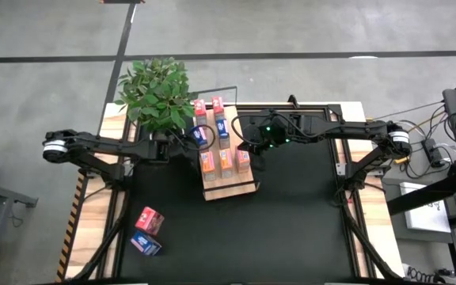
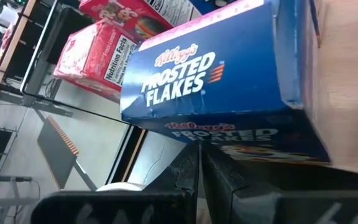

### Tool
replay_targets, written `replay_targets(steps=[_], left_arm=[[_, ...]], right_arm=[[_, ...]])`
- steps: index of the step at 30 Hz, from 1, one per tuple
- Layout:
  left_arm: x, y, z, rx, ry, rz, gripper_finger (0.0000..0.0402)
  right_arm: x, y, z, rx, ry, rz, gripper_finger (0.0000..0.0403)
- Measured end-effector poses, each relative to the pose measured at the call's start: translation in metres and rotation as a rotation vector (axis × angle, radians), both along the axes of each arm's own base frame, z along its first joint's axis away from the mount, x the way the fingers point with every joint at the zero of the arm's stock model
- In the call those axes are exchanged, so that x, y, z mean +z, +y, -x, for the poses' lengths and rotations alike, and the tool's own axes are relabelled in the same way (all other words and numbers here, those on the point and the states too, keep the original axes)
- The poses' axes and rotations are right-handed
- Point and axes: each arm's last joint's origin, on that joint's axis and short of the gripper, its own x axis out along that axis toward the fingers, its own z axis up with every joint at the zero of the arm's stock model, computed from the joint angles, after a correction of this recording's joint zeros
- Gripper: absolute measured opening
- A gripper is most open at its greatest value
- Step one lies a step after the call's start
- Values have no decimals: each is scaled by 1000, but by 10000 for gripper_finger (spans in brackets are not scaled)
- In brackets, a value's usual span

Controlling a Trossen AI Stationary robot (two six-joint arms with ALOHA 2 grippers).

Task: Stack cereal on shelf
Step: Adjust the blue cereal box on the shelf

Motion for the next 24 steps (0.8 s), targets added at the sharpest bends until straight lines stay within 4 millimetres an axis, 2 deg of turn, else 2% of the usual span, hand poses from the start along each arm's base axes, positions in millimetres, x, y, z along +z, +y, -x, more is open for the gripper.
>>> replay_targets(steps=[6, 14, 19, 24], left_arm=[[2, 0, -1, -27, 27, -17, 0], [15, -5, 4, -55, -16, -31, 0], [27, -17, 10, -102, -65, -34, 0], [39, -34, 17, -180, -120, -34, 0]], right_arm=[[1, 0, 0, 0, -7, 1, 9], [6, -1, -4, -17, -73, -8, 9], [7, -4, -12, -15, -119, -19, 9], [3, -12, -29, 2, -113, -15, 9]])
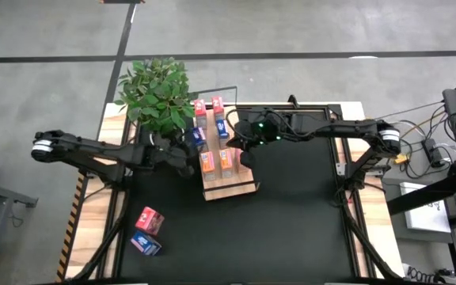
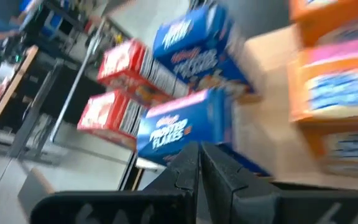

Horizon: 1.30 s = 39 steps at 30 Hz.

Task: Stack cereal on shelf
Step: Adjust the blue cereal box on the shelf

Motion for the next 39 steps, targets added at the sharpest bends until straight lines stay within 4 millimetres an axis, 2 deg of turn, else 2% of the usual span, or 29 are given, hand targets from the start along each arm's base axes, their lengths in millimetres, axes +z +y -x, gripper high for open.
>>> replay_targets(steps=[6, 10, 14, 21, 27, 33, 39], left_arm=[[16, -23, 13, -135, -39, -29, 0], [28, -30, 25, -183, -76, -65, 0], [37, -28, 37, -140, -135, -92, 0], [32, -22, 55, -44, -187, -120, 0], [34, -21, 60, -37, -212, -116, 0], [34, -21, 60, -38, -211, -116, 0], [33, -21, 59, -38, -209, -116, 0]], right_arm=[[2, -20, -26, 62, -27, 43, 9], [3, -31, -44, 102, -45, 119, 9], [3, -38, -63, 126, -59, 172, 9], [-4, -47, -97, 153, -49, 217, 9], [-18, -59, -120, 154, 5, 208, 9], [-34, -77, -132, 126, 47, 194, 9], [-40, -88, -130, 111, 77, 191, 9]])
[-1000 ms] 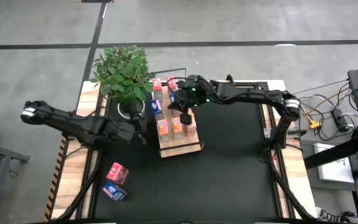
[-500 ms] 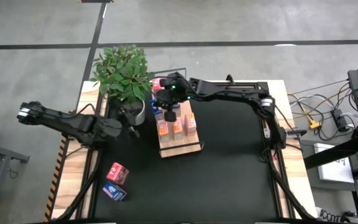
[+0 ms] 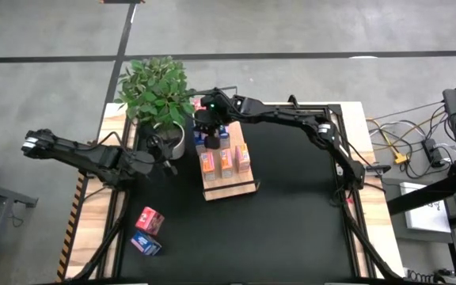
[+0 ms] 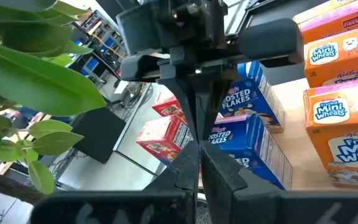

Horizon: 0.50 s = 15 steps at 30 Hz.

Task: Stack cereal on shelf
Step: Adjust the blue cereal box on the shelf

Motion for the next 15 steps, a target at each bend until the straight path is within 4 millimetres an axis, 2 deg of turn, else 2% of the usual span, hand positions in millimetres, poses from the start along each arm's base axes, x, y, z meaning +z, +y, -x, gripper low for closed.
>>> replay_targets(steps=[8, 15], left_arm=[[0, 0, 0, -2, 5, -5, 0], [0, 0, 0, -2, 5, -5, 0]], right_arm=[[-2, -3, 3, 17, 24, 26, 9], [6, -2, 5, 23, 20, 55, 9]])
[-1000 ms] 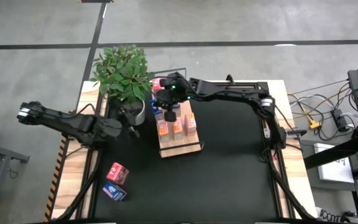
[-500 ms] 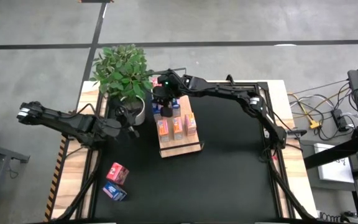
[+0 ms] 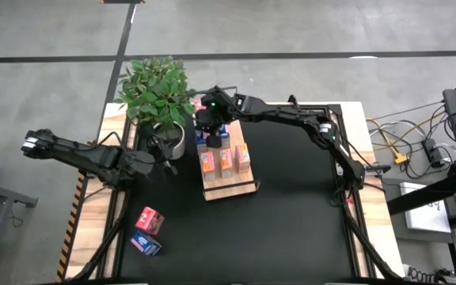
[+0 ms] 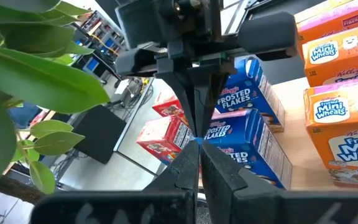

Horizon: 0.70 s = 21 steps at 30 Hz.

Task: Stack cereal on shelf
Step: Adjust the blue cereal box on the shelf

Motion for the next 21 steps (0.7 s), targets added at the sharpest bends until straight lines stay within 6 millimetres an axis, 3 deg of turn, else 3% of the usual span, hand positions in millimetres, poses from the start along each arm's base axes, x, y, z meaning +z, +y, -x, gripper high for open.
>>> replay_targets(steps=[14, 21], left_arm=[[0, 0, 0, -3, 7, -7, 0], [0, 0, 0, -5, 11, -10, 0]], right_arm=[[5, 13, -3, 59, -27, -73, 9], [-2, 18, -3, 83, 10, -93, 9]])
